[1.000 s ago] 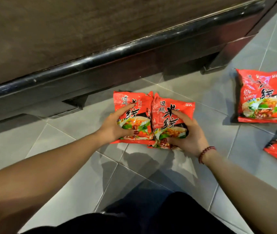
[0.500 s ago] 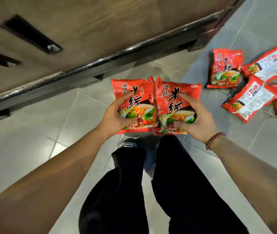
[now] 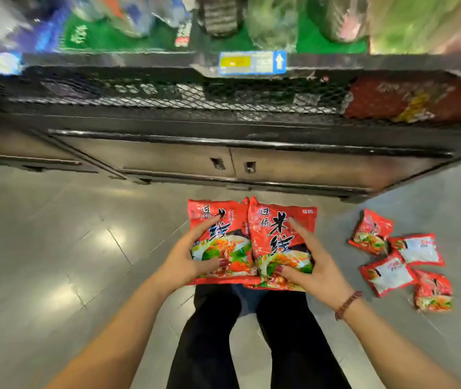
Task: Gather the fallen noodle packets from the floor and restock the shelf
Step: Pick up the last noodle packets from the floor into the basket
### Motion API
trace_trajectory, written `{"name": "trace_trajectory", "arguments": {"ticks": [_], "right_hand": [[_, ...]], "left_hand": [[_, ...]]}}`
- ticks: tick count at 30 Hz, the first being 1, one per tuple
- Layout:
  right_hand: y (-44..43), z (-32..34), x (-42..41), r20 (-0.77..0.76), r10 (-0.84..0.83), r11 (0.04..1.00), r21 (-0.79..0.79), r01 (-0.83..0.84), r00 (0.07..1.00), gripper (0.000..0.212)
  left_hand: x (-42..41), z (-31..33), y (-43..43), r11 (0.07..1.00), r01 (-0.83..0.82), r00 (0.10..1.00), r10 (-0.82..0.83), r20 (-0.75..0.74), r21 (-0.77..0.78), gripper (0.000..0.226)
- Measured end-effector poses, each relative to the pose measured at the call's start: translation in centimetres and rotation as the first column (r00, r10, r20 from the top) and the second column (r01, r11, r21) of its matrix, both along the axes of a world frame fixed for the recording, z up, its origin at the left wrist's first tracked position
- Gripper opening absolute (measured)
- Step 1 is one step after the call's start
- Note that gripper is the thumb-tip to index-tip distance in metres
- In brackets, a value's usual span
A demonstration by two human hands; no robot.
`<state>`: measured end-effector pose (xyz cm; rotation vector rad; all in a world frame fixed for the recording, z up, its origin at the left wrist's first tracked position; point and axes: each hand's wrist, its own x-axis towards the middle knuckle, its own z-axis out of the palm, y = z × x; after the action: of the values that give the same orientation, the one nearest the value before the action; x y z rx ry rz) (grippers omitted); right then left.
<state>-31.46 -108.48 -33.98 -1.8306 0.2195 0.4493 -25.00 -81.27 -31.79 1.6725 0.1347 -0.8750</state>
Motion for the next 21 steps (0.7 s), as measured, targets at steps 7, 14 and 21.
{"name": "trace_trajectory", "arguments": {"ticks": [7,14,21], "right_hand": [[11.7,8.2,5.9,0.048,0.32,0.944,0.065,-0.323,0.946,0.085],[26.7,12.6,9.8,0.139,0.551,0.826,0.048,-0.561,0.823,0.091],[39.7,14.5,13.5,0.162,0.75,0.647,0.025,-0.762,0.641,0.094]], "left_hand": [[-4.2,7.9,12.3,0.948,-0.319,0.939,0.312,0.144,0.023,0.075],[-8.9,12.0,23.8,0.747,-0.664,0.72,0.649,0.247,-0.027,0.061],[-11.2,13.1,33.5,0.516,-0.857,0.485,0.812,0.325,-0.007,0.063]]}}
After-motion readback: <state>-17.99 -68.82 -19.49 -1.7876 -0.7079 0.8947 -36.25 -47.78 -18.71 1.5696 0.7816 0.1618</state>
